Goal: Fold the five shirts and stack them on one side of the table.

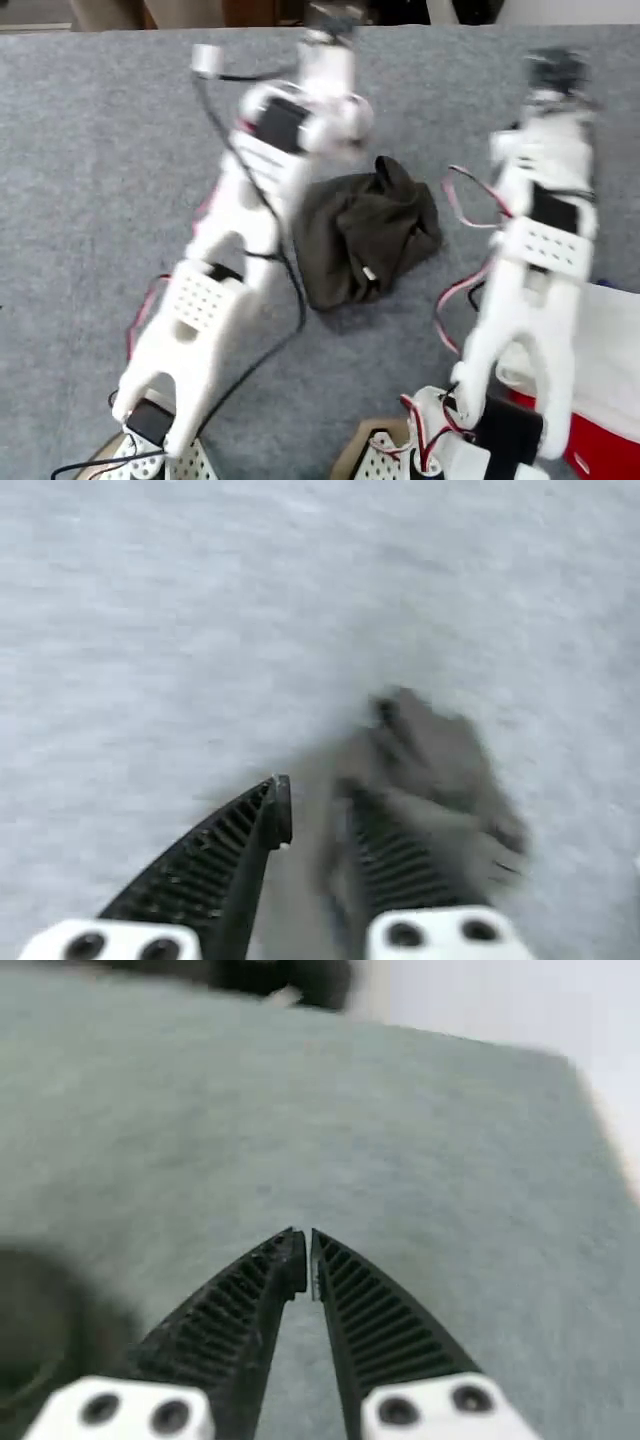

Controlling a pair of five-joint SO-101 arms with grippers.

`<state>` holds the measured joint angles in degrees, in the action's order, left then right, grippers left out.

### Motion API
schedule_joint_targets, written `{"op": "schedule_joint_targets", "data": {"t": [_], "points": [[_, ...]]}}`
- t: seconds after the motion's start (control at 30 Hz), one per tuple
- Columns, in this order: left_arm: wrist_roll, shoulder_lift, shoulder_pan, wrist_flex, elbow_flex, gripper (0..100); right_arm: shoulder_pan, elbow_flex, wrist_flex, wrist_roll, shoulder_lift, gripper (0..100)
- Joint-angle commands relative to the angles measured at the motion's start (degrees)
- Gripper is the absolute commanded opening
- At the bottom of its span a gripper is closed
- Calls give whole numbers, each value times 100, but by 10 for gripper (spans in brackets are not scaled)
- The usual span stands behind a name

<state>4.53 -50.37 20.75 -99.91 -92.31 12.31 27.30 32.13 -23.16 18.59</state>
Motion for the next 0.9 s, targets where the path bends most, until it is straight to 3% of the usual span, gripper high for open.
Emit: {"op": "schedule_joint_targets", "data": {"t": [0.0, 0.13, 0.27, 0.4, 0.57, 0.77, 0.87], "points": [[-132, 444, -905, -97, 0, 17, -1156, -708, 985, -967, -171, 30], [-158, 444, -1626, -114, 70, 19, -2035, -1560, 2022, -1319, -1095, 30], [-158, 585, -2101, -123, 536, 19, -2325, -2897, 2971, -1319, -2413, 30], [-158, 1288, -2277, -123, 2057, 19, -2457, -4356, 3982, -1336, -3697, 30], [-176, 2510, -1943, -53, 4554, 19, -2554, -6211, 5363, -1530, -5130, 4], [-132, 3011, -2075, 1952, 7095, 19, -2703, -8453, 6971, -1618, -6396, 5], [-132, 2985, -2259, 3095, 8000, 19, -2862, -8760, 7024, -1600, -6703, 5]]}}
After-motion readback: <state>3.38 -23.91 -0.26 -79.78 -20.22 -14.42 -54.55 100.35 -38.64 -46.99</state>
